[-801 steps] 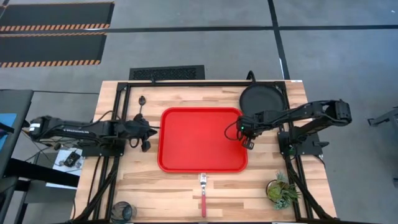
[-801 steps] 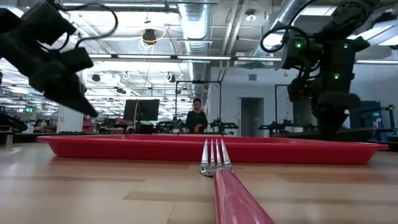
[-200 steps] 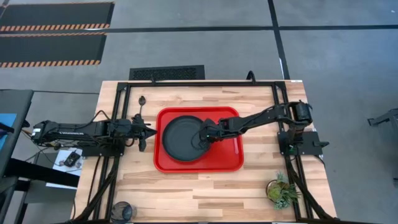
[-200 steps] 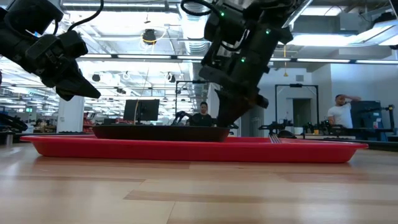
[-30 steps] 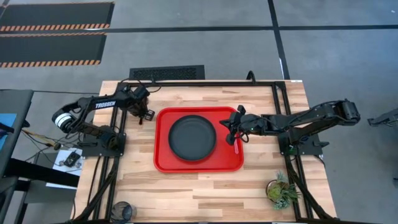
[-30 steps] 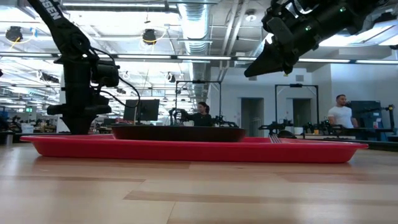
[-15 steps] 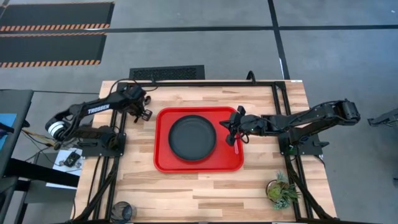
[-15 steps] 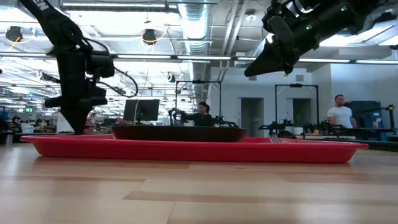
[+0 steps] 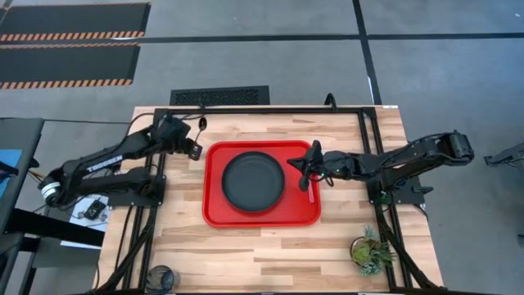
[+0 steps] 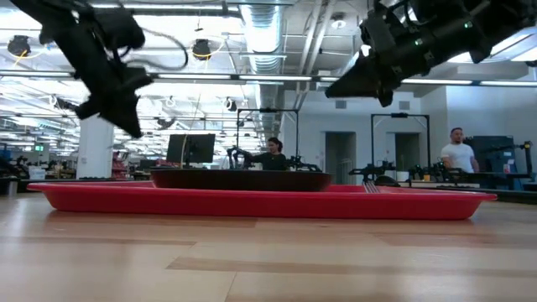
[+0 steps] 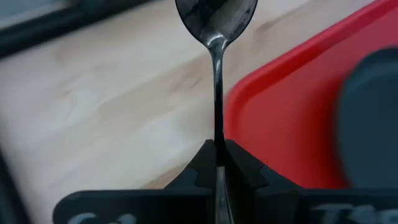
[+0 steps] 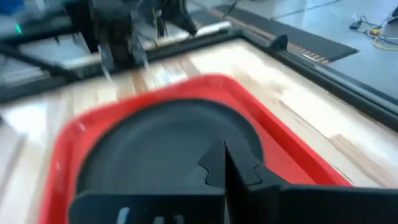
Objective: Pick and place plate/cup/fork/spoon on tray
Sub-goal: Put the black spoon on the red tray to the left of the pink fork
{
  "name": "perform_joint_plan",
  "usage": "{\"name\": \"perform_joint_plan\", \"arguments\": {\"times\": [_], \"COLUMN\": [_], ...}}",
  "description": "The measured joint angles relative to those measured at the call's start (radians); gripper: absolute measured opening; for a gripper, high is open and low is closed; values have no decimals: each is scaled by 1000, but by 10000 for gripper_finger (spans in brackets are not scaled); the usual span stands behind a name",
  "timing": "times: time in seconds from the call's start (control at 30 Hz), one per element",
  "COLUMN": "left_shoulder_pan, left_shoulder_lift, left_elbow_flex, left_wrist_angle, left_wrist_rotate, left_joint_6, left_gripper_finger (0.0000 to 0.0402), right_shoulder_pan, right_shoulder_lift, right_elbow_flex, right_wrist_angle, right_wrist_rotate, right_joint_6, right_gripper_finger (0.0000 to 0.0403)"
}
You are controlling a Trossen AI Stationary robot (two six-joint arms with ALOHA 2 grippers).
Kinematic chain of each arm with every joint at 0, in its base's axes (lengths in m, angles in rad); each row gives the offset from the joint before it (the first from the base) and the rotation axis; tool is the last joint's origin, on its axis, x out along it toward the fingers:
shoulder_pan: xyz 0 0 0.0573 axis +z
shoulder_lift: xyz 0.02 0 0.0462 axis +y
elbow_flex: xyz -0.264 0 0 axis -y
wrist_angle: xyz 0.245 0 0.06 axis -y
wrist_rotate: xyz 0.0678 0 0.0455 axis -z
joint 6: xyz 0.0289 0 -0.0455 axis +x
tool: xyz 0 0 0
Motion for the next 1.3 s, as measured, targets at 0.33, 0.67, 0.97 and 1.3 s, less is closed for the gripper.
{"name": "perform_joint_plan", "arguments": {"times": [0.33, 0.67, 0.97, 1.3], "left_shoulder_pan": [-394, -638, -709, -749], "left_shoulder_lift": [-28, 194, 352, 409], "left_elbow_flex": [0, 2, 2, 2], "left_wrist_angle": [239, 579, 683, 754], "left_wrist_rotate": [-290, -399, -416, -432], "left_joint_6": [-204, -242, -270, -285], "left_gripper_finger": [0, 0, 0, 0], "right_shoulder_pan": [45, 10, -48, -66], "right_shoulder_lift": [217, 470, 481, 492], "right_elbow_flex": [27, 285, 475, 625], "right_wrist_angle": [356, 472, 221, -102], "right_wrist_rotate": [2, 4, 56, 101], "right_joint_6": [126, 139, 84, 127], "right_gripper_finger": [21, 86, 163, 162]}}
